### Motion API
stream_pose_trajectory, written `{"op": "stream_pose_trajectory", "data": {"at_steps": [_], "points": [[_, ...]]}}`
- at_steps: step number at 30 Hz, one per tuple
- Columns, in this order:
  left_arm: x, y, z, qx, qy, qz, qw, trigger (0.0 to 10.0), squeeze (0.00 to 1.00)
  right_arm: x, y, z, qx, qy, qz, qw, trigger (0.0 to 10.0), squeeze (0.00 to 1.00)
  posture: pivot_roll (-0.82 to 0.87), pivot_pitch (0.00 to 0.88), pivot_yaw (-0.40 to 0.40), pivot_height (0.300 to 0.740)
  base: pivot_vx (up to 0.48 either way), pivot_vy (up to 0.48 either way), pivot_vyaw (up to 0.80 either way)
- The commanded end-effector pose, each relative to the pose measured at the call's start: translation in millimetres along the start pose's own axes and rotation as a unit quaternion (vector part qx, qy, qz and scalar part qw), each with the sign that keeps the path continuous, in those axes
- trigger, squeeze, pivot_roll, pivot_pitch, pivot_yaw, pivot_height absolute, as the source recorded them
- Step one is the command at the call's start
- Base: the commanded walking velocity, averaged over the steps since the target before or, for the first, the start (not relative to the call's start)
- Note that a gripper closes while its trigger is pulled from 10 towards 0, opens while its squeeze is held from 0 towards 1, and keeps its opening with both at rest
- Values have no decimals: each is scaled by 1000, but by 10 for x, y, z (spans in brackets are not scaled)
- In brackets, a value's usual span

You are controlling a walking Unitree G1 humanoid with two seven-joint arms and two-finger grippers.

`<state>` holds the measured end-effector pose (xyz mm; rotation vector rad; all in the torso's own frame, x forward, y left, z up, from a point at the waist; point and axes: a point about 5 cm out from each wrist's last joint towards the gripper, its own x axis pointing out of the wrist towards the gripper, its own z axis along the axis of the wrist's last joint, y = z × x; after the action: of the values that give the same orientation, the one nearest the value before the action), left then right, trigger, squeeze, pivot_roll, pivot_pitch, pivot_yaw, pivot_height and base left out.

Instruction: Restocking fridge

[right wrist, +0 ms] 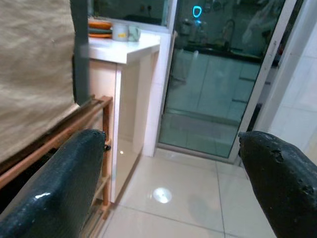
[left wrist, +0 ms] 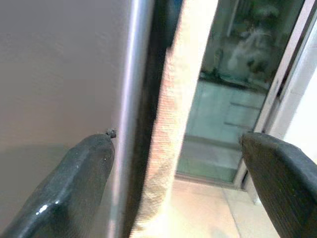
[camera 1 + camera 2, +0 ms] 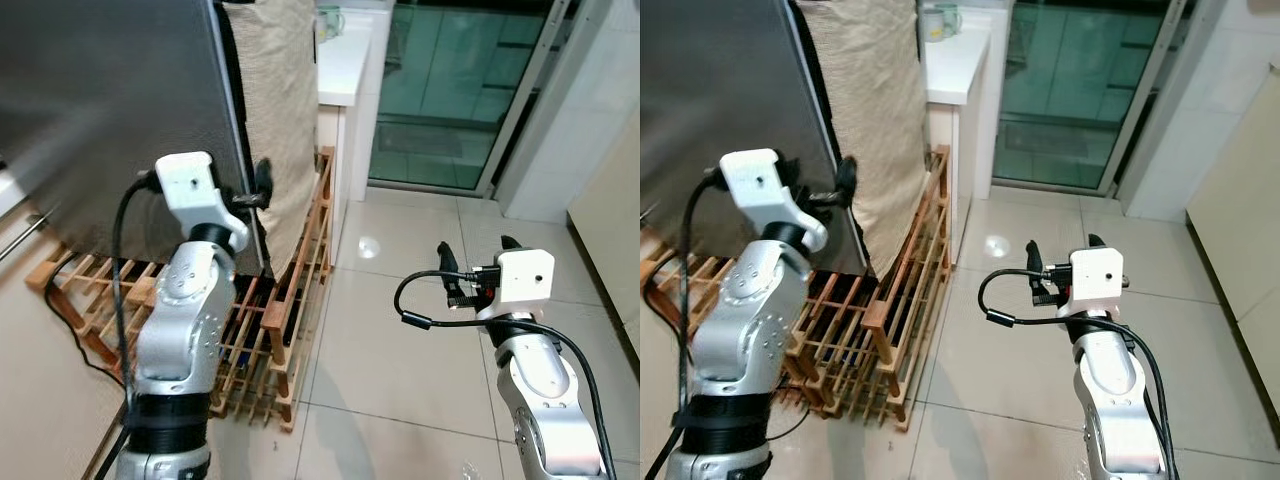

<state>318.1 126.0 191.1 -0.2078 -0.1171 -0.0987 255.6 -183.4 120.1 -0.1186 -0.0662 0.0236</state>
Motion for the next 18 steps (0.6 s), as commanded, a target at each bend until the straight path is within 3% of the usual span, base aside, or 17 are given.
{"op": "stream_pose_trajectory", "data": {"at_steps": [1,6,15,18], "points": [[84,-25,-1,3,4,5,1000,10000,0,21,-9,9,-2,0,-2,1000,10000,0,-116,0,28,740,0,0,0],[219,-35,30,2,3,22,1000,10000,0,-3,10,-11,-3,3,-2,1000,10000,0,-127,0,36,740,0,0,0],[229,-45,28,-18,3,26,999,10000,0,-57,-4,-33,-4,8,-6,1000,10000,0,-133,0,40,740,0,0,0],[279,-186,20,-36,8,-20,999,10000,0,-44,-5,-37,-4,9,-6,1000,10000,0,-130,0,37,740,0,0,0]]}}
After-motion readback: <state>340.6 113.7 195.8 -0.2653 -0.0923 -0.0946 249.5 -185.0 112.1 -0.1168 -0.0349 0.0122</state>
